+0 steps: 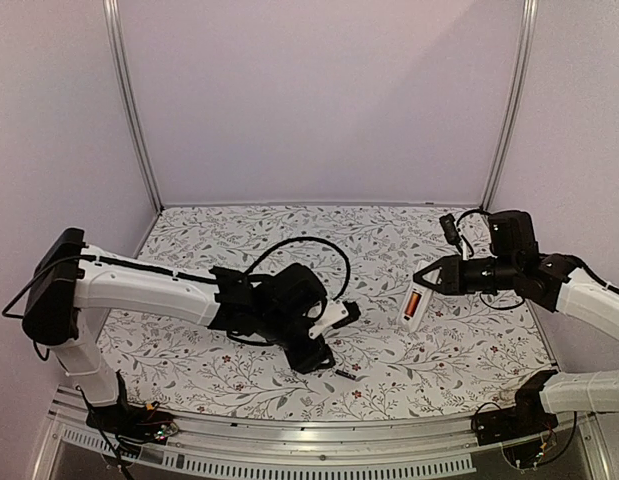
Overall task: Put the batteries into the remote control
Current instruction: Pick up the battery from the center of the board.
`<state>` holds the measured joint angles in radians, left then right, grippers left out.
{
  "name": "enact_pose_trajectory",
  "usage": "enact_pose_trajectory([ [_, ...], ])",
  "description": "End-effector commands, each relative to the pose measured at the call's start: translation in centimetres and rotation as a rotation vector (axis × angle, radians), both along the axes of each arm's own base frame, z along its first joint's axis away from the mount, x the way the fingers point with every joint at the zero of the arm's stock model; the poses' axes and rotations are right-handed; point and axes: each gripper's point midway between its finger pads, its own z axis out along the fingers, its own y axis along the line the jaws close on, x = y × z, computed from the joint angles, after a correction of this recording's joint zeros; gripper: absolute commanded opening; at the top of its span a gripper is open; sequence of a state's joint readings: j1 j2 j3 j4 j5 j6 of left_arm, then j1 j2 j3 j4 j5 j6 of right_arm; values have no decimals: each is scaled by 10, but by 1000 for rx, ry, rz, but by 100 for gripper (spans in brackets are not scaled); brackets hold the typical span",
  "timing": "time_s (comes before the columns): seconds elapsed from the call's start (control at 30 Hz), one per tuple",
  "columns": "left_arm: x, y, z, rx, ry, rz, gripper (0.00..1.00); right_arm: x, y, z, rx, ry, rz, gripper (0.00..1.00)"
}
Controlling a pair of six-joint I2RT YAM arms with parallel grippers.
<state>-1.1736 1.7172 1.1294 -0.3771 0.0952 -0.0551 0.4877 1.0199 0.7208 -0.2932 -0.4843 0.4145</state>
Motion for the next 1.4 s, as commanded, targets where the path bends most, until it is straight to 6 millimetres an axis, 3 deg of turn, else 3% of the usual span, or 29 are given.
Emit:
enact_pose_trajectory([
  [0.0,-18,2,-22,75,103,124,51,-2,-6,-3,-8,5,-13,0],
  [0.17,-24,0,-35,82,222,409,54,-2,-11,-19,-51,37,-30,0],
  [0.4,1,-3,-4,-20,163,806,61,3,-23,-20,-80,32,-89,0],
  [0.6,-2,-7,-10,21,207,1028,56,6,-30,-38,-122,90,-125,0],
  [0.77,-16,-16,-25,61,253,1142,53,6,-36,-34,-132,74,-150,0],
  [1.0,-23,-28,-32,57,281,1266,51,1,-38,-27,-114,56,-146,0],
  [1.37,-11,-43,-42,70,264,1299,54,-3,-40,-21,-121,28,-137,0],
])
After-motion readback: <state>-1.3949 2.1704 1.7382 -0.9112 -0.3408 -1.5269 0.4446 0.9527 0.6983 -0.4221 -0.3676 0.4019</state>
